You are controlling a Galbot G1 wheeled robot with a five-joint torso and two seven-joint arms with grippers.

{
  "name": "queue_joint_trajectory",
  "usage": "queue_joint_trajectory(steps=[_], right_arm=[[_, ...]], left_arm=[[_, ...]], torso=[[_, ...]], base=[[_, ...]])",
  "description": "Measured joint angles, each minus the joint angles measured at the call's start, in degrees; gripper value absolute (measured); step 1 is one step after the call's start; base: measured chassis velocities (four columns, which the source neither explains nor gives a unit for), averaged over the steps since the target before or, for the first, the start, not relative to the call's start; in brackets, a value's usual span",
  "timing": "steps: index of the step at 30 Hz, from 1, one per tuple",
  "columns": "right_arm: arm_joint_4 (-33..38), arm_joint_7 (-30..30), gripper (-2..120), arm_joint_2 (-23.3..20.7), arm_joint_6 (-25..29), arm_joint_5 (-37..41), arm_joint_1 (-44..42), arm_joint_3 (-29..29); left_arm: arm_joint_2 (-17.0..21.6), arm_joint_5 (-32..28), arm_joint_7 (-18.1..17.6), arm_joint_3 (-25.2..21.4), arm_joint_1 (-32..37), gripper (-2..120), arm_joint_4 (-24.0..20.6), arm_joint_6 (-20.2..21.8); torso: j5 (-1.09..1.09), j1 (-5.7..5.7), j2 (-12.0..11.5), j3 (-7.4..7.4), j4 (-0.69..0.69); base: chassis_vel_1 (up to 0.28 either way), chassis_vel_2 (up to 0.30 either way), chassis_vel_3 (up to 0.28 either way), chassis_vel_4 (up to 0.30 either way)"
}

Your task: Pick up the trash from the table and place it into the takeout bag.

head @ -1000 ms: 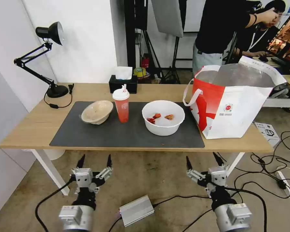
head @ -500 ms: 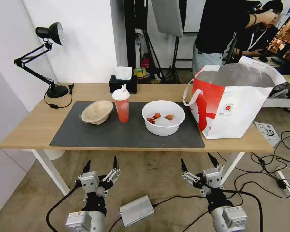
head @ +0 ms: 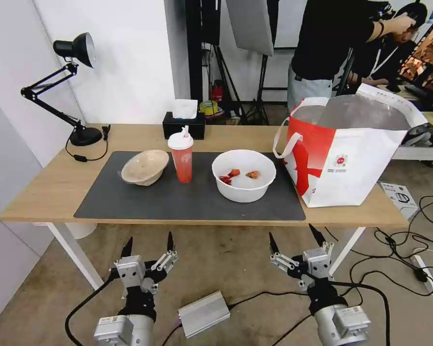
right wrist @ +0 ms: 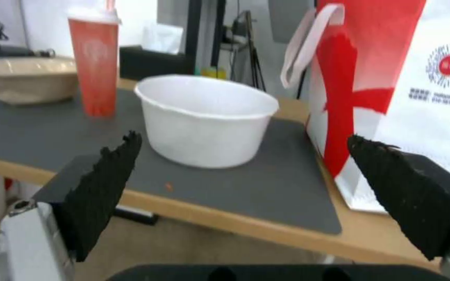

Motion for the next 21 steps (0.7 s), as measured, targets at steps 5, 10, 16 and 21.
queue_joint_trajectory(steps=[5, 10, 16, 21], right_arm=[[0.4, -0.5, 100, -2.5, 0.1, 3.9, 0.9, 1.7], [-0.1, -0.9, 100, -6.2, -0.8, 8.7, 2.3, 3.5], [-0.5, -2.2, 100, -8.4, -0.8, 10.8, 4.0, 4.2], [-1.7, -5.8, 100, -11.9, 1.5, 13.7, 6.9, 4.4]], left_arm=[[1.5, -1.4, 0.2, -1.5, -0.4, 100, -0.4, 0.0], [3.7, -3.1, 0.5, -2.7, -1.1, 100, -0.4, 0.1], [4.7, -4.3, 0.4, -3.4, -1.8, 100, -0.1, 0.2], [4.9, -4.5, 0.3, -3.7, -2.1, 100, 0.3, 0.2]], torso=[[-0.01, 0.01, 0.0, 0.00, 0.00], [0.00, 0.00, 0.0, 0.00, 0.00], [0.00, 0.00, 0.0, 0.01, 0.00], [0.00, 0.00, 0.0, 0.01, -0.01]], base=[[0.000, 0.000, 0.000, 0.000], [0.000, 0.000, 0.000, 0.000], [0.000, 0.000, 0.000, 0.000], [0.000, 0.000, 0.000, 0.000]])
